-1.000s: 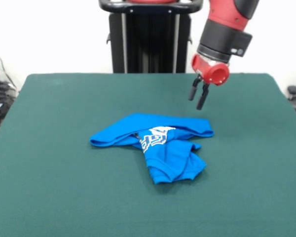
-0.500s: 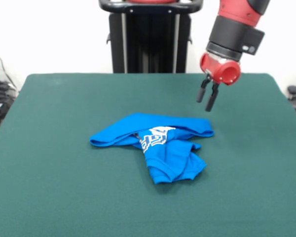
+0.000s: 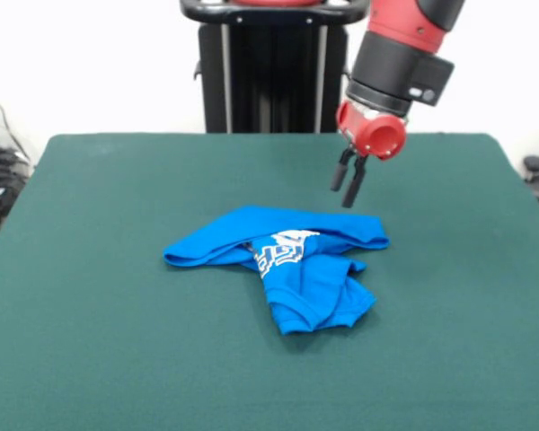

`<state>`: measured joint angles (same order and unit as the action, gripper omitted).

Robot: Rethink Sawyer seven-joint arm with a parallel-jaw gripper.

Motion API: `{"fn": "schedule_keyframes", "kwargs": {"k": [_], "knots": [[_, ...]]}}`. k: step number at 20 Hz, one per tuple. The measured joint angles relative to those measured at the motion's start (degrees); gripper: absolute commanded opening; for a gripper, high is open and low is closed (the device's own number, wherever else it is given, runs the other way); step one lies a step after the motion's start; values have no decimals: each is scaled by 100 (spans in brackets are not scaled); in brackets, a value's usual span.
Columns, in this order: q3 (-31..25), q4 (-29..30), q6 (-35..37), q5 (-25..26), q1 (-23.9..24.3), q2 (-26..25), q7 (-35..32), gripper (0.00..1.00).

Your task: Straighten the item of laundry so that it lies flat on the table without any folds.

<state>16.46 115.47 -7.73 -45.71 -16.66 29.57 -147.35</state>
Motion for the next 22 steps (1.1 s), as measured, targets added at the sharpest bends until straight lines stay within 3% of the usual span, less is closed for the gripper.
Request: {"fn": "schedule_keyframes", "kwargs": {"k": [22], "knots": [[157, -365, 273, 2, -279, -335, 0, 100]]}}
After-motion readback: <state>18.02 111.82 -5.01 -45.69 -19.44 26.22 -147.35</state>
